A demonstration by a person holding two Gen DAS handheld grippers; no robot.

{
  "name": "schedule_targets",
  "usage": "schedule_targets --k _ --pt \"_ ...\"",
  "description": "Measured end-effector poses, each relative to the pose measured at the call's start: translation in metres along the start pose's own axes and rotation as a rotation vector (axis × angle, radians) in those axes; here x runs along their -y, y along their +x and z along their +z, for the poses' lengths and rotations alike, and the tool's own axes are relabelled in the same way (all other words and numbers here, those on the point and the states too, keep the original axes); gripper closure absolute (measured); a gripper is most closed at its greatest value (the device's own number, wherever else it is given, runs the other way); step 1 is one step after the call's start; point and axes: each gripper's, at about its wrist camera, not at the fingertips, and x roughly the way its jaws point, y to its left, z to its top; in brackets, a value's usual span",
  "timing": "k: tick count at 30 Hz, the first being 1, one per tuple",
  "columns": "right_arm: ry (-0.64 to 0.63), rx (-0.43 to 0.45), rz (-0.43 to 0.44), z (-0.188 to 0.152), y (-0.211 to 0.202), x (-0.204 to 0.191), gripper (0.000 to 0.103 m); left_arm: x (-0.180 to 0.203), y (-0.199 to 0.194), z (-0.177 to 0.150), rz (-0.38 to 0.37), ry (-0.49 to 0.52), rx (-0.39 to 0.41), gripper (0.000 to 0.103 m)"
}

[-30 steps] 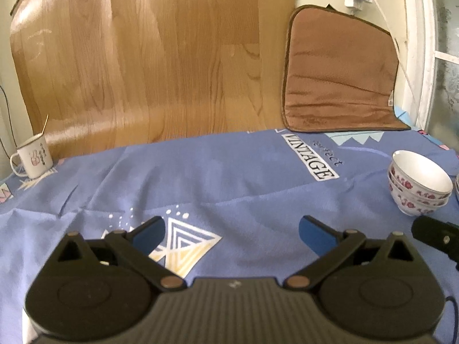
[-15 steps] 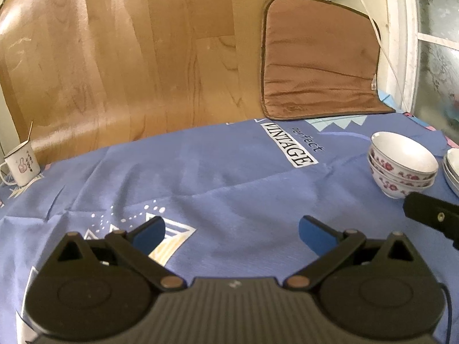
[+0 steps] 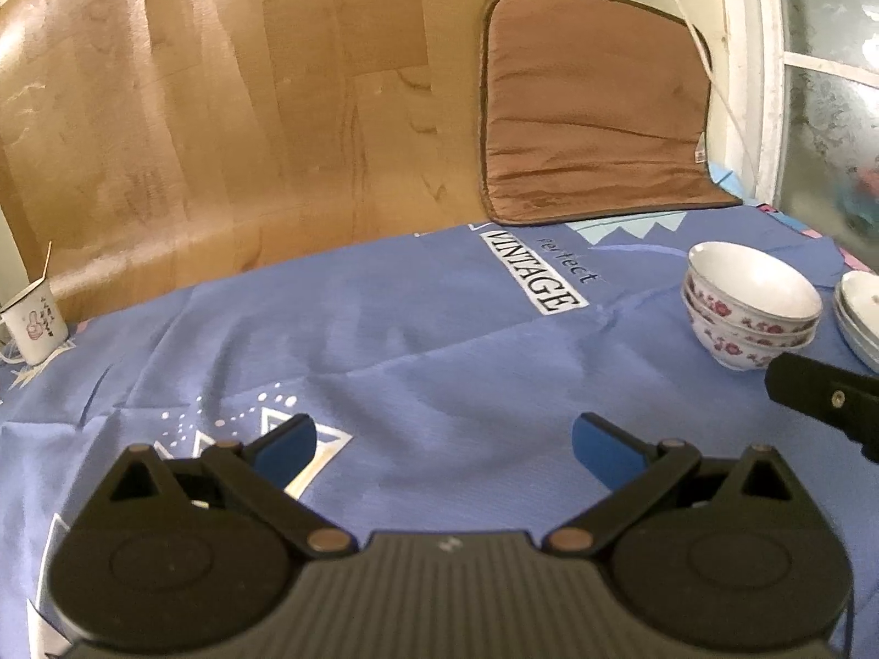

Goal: Organize plates and bowls

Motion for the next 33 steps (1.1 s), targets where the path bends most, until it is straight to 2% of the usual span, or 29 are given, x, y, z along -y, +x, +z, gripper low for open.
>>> schedule_targets --k 6,12,15,18,20,23,25,27,30,33 --pt "-0.028 0.052 -0.016 0.007 -0.009 0.003 0.034 0.006 0.000 0.010 -0.075 -0.008 0.007 0.000" --pt "-0.042 0.084 -0.021 0.041 -0.011 0.019 0.034 0.003 0.006 0.042 -0.260 -0.103 0.003 0.000" --pt "-0.070 0.032 0.002 0.071 -0.002 0.027 0.039 0.008 0.011 0.056 -0.336 -0.131 -0.010 0.000" --pt "-0.070 -0.092 0.035 0.099 0.020 0.037 0.053 0.015 0.022 0.065 -0.437 -0.175 -0.061 0.001" --pt "-0.063 -0.183 0.057 0.112 0.038 0.044 0.062 0.020 0.034 0.070 -0.497 -0.217 -0.114 0.006" --pt "-0.055 -0.297 0.076 0.121 0.057 0.051 0.065 0.025 0.056 0.074 -0.585 -0.290 -0.211 0.018" --pt "-0.067 -0.367 0.086 0.122 0.070 0.052 0.067 0.029 0.068 0.074 -0.611 -0.323 -0.259 0.033" --pt "-0.085 -0.416 0.083 0.121 0.080 0.052 0.068 0.034 0.077 0.072 -0.626 -0.331 -0.288 0.042" --pt "-0.097 -0.461 0.074 0.118 0.090 0.055 0.068 0.042 0.089 0.068 -0.629 -0.343 -0.328 0.048" --pt "-0.069 -0.532 0.092 0.113 0.107 0.061 0.072 0.046 0.106 0.057 -0.667 -0.388 -0.396 0.063"
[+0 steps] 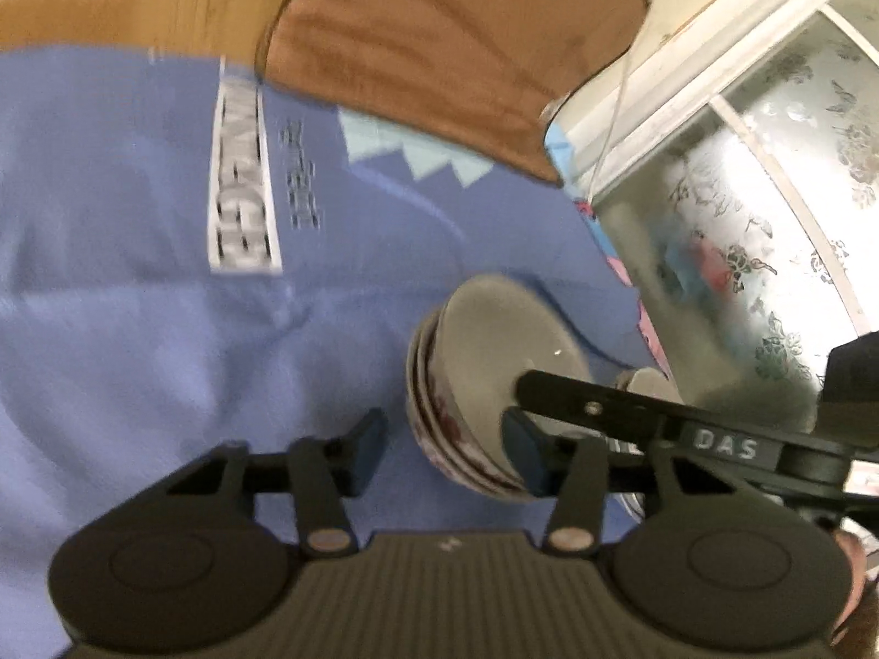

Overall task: Organize plates and bowls
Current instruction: 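Grasp the rim of the stacked bowls with the right gripper, then carry the bowl stack and lower it onto the plate stack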

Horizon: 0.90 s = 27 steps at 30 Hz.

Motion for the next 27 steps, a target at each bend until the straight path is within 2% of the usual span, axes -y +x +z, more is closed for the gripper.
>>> schedule_targets --k 1,2,3,6,9,12,16,22,26,27 --pt "0.011 -0.025 0.007 -0.001 0.007 0.002 0.078 -0.003 0.002 -0.001 -0.025 -0.016 0.004 0.066" --pt "0.025 -0.025 0.023 -0.001 0.010 0.004 0.076 -0.005 0.001 -0.001 -0.035 -0.026 0.005 0.066" --pt "0.027 -0.016 0.027 -0.001 0.009 0.005 0.076 -0.005 0.001 -0.001 -0.027 -0.032 0.005 0.069" --pt "0.004 0.000 0.034 -0.001 0.003 0.001 0.079 0.001 -0.002 0.000 -0.005 -0.047 -0.005 0.069" --pt "-0.026 0.047 0.023 0.001 -0.011 0.000 0.079 0.024 -0.006 0.003 -0.002 0.010 0.017 0.069" --pt "-0.018 0.111 0.016 0.005 -0.036 0.011 0.079 0.051 -0.005 0.007 -0.038 0.062 0.013 0.069" --pt "0.010 0.170 -0.039 0.004 -0.070 0.034 0.079 0.091 0.016 0.010 -0.076 0.142 -0.039 0.069" --pt "0.087 0.177 -0.127 -0.013 -0.094 0.078 0.079 0.123 0.059 -0.004 -0.093 0.184 -0.142 0.068" --pt "0.144 0.161 -0.141 -0.022 -0.087 0.096 0.076 0.126 0.072 -0.009 -0.077 0.189 -0.149 0.059" --pt "0.145 0.171 -0.155 -0.024 -0.085 0.096 0.075 0.126 0.068 -0.009 -0.084 0.194 -0.130 0.052"
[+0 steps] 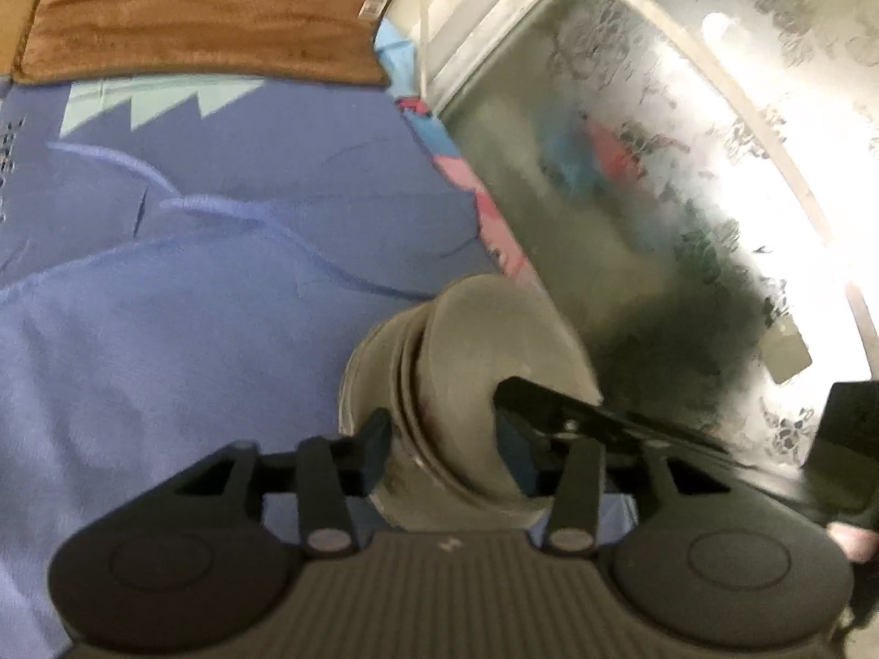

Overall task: Organize plates and bowls
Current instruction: 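Carry the bowl stack and lower it onto the plate stack, then open the right gripper and withdraw it from the stack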

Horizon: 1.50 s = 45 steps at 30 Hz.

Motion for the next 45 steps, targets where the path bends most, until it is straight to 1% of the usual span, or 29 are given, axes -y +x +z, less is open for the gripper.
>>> schedule_targets --k 1,2,3,4,5,8,9,10,12,14,15,17,19,20,21,22,24,25,28,31,34,37,41,45 --pt "-0.008 0.027 -0.007 -0.002 -0.001 -0.002 0.073 0.001 -0.007 0.000 -0.002 0.009 0.024 0.045" --pt "-0.023 0.051 -0.021 -0.003 -0.003 -0.004 0.070 0.004 -0.012 0.000 -0.002 0.019 0.045 0.040" --pt "-0.048 0.086 -0.039 -0.005 -0.006 -0.009 0.067 0.006 -0.021 0.000 0.019 0.035 0.079 0.029" --pt "-0.071 0.124 -0.057 -0.005 -0.009 -0.014 0.062 0.010 -0.028 0.002 0.035 0.048 0.108 0.025" --pt "-0.094 0.163 -0.078 -0.008 -0.015 -0.018 0.057 0.011 -0.035 0.001 0.040 0.063 0.131 0.025" --pt "-0.147 0.272 -0.133 -0.019 -0.030 -0.025 0.055 0.008 -0.055 -0.006 0.049 0.074 0.176 0.025" --pt "-0.148 0.308 -0.143 -0.023 -0.035 -0.027 0.055 0.008 -0.059 -0.008 0.067 0.083 0.190 0.025" --pt "-0.142 0.344 -0.143 -0.029 -0.041 -0.029 0.055 0.007 -0.064 -0.014 0.099 0.099 0.207 0.025" --pt "-0.124 0.415 -0.137 -0.043 -0.053 -0.034 0.052 0.004 -0.071 -0.024 0.173 0.126 0.235 0.025" --pt "-0.106 0.493 -0.151 -0.063 -0.060 -0.045 0.034 -0.001 -0.077 -0.036 0.229 0.144 0.249 0.025" --pt "-0.092 0.530 -0.163 -0.074 -0.061 -0.052 0.030 -0.004 -0.080 -0.042 0.252 0.149 0.254 0.025" --pt "-0.056 0.574 -0.173 -0.094 -0.060 -0.065 0.011 -0.010 -0.087 -0.054 0.300 0.160 0.271 0.024" --pt "0.007 0.606 -0.186 -0.115 -0.057 -0.076 0.003 -0.017 -0.096 -0.067 0.344 0.175 0.288 0.023" --pt "0.025 0.607 -0.193 -0.122 -0.056 -0.080 0.000 -0.019 -0.100 -0.072 0.360 0.183 0.295 0.023" --pt "0.037 0.598 -0.192 -0.130 -0.057 -0.086 0.000 -0.022 -0.104 -0.078 0.376 0.192 0.300 0.020" --pt "0.040 0.583 -0.189 -0.134 -0.056 -0.089 0.000 -0.024 -0.108 -0.085 0.393 0.202 0.305 0.012" --pt "0.039 0.546 -0.190 -0.142 -0.055 -0.097 0.000 -0.028 -0.117 -0.097 0.419 0.218 0.328 0.001" --pt "0.044 0.529 -0.190 -0.145 -0.055 -0.101 0.000 -0.029 -0.123 -0.104 0.440 0.226 0.343 0.000" --pt "0.072 0.495 -0.175 -0.152 -0.056 -0.110 0.000 -0.035 -0.137 -0.119 0.485 0.234 0.362 0.000" --pt "0.071 0.449 -0.173 -0.159 -0.053 -0.121 0.000 -0.042 -0.149 -0.132 0.529 0.214 0.379 0.000" --pt "0.060 0.424 -0.171 -0.166 -0.051 -0.132 0.000 -0.050 -0.158 -0.136 0.555 0.187 0.391 0.000" --pt "0.039 0.409 -0.166 -0.172 -0.051 -0.140 0.000 -0.053 -0.163 -0.140 0.571 0.179 0.401 0.000" --pt "0.024 0.407 -0.158 -0.175 -0.052 -0.145 0.000 -0.052 -0.171 -0.147 0.600 0.194 0.441 0.000" --pt "0.017 0.414 -0.159 -0.177 -0.053 -0.148 0.000 -0.052 -0.173 -0.149 0.603 0.194 0.456 0.000"
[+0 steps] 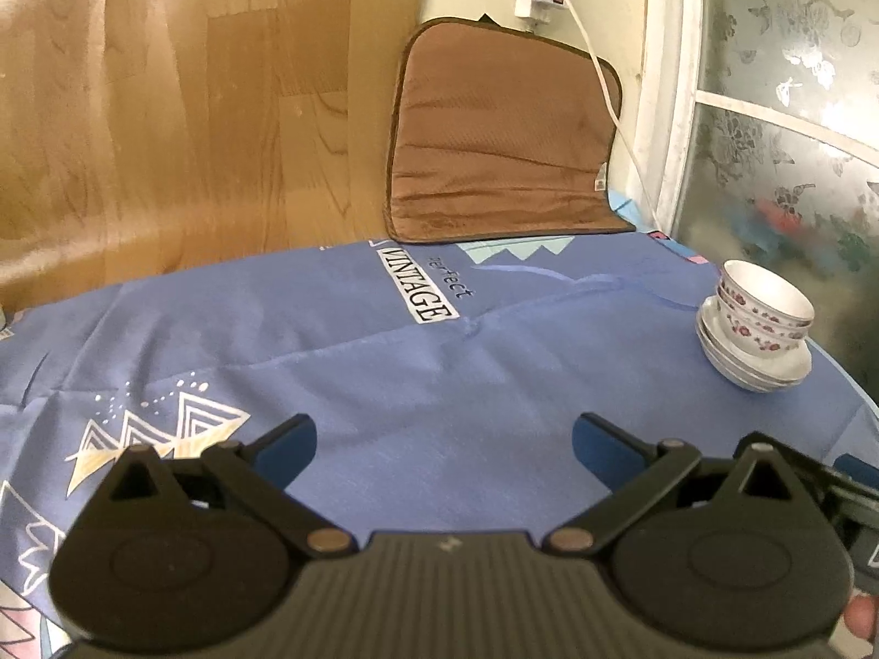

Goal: Organize plates and bowls

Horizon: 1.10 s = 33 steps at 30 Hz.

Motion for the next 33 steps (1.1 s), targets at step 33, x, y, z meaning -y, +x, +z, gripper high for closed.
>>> schedule_targets --k 33 --pt "-0.004 -0.129 -0.124 -0.009 0.018 0.013 0.000 0.018 0.013 -0.013 0.113 0.121 -0.022 0.000"
